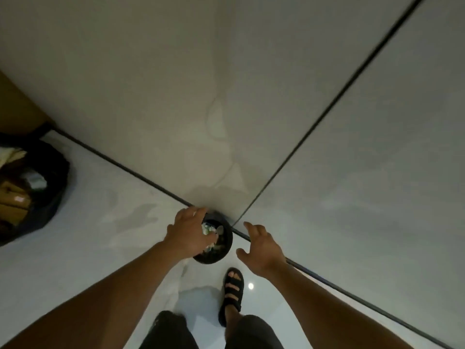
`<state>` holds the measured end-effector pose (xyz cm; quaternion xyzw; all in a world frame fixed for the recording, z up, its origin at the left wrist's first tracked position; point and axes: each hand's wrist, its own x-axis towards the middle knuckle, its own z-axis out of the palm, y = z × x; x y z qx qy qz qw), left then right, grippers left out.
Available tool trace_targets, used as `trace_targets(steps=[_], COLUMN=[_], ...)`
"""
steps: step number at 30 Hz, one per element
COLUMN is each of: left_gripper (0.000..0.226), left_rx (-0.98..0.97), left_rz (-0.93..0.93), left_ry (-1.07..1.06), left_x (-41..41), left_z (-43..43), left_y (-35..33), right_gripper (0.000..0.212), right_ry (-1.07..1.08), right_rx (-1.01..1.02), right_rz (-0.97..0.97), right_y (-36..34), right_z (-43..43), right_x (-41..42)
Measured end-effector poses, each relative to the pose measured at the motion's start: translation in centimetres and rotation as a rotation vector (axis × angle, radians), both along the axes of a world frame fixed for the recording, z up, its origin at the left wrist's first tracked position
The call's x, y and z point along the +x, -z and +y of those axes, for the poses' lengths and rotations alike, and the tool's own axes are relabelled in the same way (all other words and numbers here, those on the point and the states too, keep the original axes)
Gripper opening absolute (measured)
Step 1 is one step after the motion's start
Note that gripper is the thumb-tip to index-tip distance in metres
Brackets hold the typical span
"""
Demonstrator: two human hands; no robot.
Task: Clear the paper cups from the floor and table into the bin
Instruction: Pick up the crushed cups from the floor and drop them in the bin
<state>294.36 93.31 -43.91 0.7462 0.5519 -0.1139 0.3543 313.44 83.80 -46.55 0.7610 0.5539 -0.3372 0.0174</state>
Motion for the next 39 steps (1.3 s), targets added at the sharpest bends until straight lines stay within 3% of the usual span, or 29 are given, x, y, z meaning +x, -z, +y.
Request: trace_targets(steps=[8,15,23,32,39], left_gripper=[0.083,0.082,0.080,0.078,0.077], left_rx=[0.081,0.152,0.297,0.324,0.316], left_rz=[0.026,0.011,-0.057,-0.162,-0.186], left_ry=[0.400,0.758,1.158,1.530,1.765], left_x=[1.4,8.7,19.7,29.2,34.9], left_z=[-4.9,-13.6,-32.1,-60.1,-74.9], left_y=[-7.4,-13.0,-17.1,-18.0,-17.9], right_gripper=[0.081,0.082,0.081,0.084,0.082], right_ry=[0.395,0.752,1.126,1.473,1.703], right_rx=[0.082,0.153,0.139,0.031,0.014], right_rz=[-0.076,-0.138,-0.227,-0.268,-0.248], right_y=[-8.3,-12.8,-15.4,-17.0,-16.7], right_z=[-11.2,-25.0,-45.4,-73.2,-86.0], right_x=[-2.0,-0.9,2.5,3.8,5.6])
